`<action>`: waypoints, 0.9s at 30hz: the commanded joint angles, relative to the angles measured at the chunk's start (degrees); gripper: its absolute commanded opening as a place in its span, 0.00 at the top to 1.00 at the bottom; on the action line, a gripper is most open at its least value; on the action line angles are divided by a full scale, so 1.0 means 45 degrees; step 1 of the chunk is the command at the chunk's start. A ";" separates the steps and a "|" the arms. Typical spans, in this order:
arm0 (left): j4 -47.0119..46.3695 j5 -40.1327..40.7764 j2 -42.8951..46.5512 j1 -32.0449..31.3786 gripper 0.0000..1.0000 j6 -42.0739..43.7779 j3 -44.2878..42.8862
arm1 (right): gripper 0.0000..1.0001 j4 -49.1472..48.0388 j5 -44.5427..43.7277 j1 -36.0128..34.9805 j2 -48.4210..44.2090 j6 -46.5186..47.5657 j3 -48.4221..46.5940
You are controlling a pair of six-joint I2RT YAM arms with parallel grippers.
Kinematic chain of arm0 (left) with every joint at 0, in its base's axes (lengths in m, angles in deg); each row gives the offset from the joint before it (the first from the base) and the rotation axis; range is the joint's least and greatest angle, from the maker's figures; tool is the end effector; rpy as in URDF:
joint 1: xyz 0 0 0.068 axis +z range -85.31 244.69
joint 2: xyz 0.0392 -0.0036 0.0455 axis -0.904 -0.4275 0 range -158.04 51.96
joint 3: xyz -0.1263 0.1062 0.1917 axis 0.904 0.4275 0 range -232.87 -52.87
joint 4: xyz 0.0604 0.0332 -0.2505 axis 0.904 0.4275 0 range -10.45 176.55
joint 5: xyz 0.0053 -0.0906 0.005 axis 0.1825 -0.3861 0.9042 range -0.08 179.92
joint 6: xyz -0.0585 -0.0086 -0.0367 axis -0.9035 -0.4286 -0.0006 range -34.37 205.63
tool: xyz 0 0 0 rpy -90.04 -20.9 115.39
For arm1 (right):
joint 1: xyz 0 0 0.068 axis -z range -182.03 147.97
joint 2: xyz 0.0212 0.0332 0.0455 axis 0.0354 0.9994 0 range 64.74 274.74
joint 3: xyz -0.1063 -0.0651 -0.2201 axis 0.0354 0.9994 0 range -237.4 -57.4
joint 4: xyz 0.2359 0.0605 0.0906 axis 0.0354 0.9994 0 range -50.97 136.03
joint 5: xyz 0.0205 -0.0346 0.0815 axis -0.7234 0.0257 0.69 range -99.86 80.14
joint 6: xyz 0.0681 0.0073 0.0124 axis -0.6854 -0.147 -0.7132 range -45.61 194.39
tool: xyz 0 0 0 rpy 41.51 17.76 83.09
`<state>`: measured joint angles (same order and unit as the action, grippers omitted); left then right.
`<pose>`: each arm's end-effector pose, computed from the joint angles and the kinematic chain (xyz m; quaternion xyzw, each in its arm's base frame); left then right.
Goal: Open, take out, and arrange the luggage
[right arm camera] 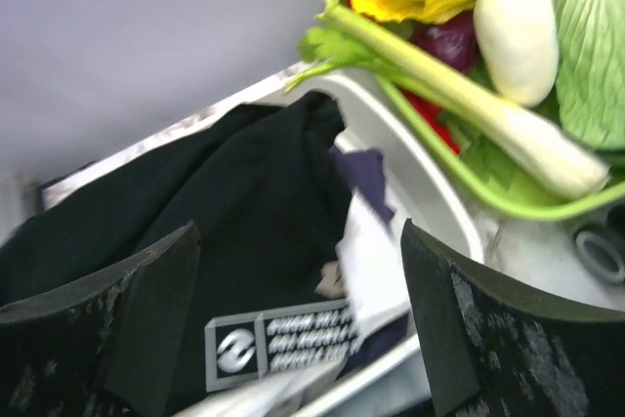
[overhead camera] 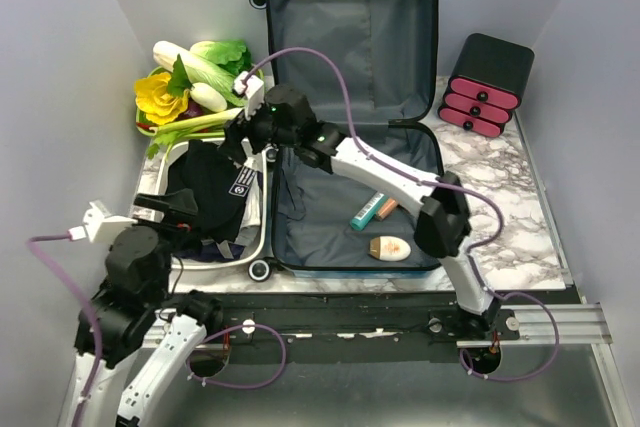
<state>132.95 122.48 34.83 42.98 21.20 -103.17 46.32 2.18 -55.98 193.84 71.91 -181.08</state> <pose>0.0784 0.0015 0.3264 -0.4360 0.6750 -0.2069 0.5581 0.3126 0.4497 0.3107 -0.3962 0.6712 0.3658 0.5086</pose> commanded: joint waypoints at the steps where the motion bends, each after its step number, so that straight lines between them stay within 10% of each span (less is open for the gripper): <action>1: 0.1646 0.1766 -0.1191 0.0040 0.01 0.1853 -0.1905 | 0.09 0.0997 0.1790 -0.0081 -0.2552 -0.1381 0.2361; 14: -0.1650 0.0698 -0.6056 0.1769 0.01 0.3924 -0.2318 | 0.14 0.1389 0.2229 -0.2580 -0.3044 0.0844 0.5060; 27: -0.6688 -0.9126 -0.8964 0.6758 0.01 0.4414 0.0532 | 0.18 -0.1129 -0.1811 -0.2640 -0.2864 0.1409 0.8200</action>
<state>112.23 99.53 -1.67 70.04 39.82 -104.39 44.36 4.03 -68.51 183.32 74.18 -149.91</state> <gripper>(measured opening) 0.988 0.826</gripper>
